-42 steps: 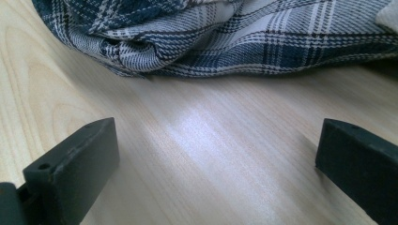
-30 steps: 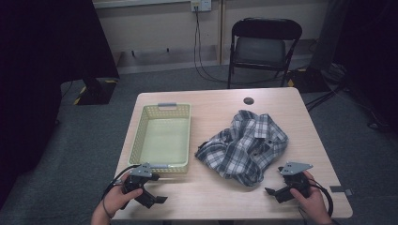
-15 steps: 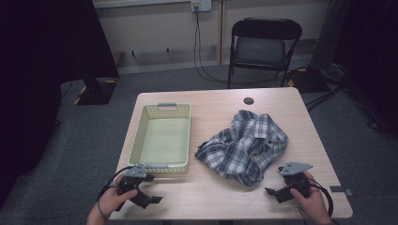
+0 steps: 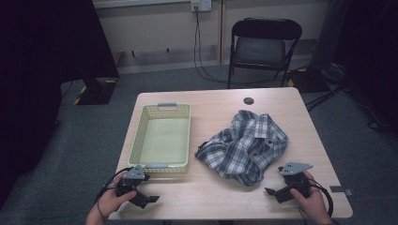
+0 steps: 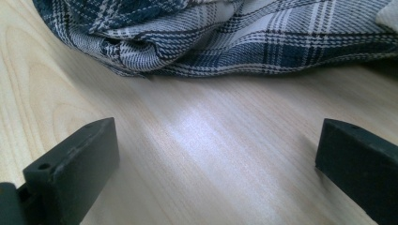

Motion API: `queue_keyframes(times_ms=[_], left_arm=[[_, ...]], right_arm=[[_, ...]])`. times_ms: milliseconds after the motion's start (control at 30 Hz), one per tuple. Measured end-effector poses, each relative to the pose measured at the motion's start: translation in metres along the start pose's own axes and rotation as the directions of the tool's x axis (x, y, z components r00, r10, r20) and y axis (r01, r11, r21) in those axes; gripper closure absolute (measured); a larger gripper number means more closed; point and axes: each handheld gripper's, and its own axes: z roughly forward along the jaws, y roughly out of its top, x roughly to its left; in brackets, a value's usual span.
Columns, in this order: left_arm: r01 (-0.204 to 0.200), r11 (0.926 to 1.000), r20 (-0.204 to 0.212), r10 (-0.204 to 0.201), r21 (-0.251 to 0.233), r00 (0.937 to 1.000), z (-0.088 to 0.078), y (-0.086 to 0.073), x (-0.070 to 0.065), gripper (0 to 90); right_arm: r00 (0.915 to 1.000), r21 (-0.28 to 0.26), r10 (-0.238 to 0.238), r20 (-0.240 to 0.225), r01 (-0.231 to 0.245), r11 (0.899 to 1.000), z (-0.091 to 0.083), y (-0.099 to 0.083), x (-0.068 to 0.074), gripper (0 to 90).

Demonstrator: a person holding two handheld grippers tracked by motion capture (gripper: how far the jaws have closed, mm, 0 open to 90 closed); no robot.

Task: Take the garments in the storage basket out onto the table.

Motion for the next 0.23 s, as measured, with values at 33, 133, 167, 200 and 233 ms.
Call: queue_keyframes(times_ms=[33, 133, 167, 200, 233], left_arm=[[-0.008, 0.9999, -0.003, 0.008, 0.010, 1.0000, 0.0009, -0.0015, 0.0002, 3.4], [-0.019, 0.9998, -0.007, 0.019, 0.004, 0.9998, 0.0017, -0.0041, -0.0003, 2.1], [-0.014, 0.9999, -0.007, 0.014, -0.006, 0.9999, 0.0018, -0.0050, -0.0003, 2.1], [-0.016, 0.9998, -0.010, 0.016, -0.012, 0.9998, 0.0023, -0.0060, -0.0006, 1.6], [-0.029, 0.9994, -0.015, 0.029, -0.017, 0.9995, 0.0030, -0.0072, -0.0012, 0.4]], right_arm=[[1.0000, 0.000, 0.000, 0.000, 0.000, 1.000, 0.0000, 0.0000, 0.0000, 0.0], [1.0000, 0.000, 0.000, 0.000, 0.000, 1.000, -0.0001, -0.0001, 0.0001, 0.0], [1.0000, 0.000, 0.000, -0.001, 0.000, 1.000, -0.0001, -0.0001, 0.0001, 0.0], [1.0000, 0.000, 0.000, -0.001, 0.000, 1.000, -0.0001, -0.0001, 0.0000, 0.0], [1.0000, 0.000, 0.000, -0.001, 0.000, 1.000, -0.0001, -0.0001, 0.0000, 0.0]])
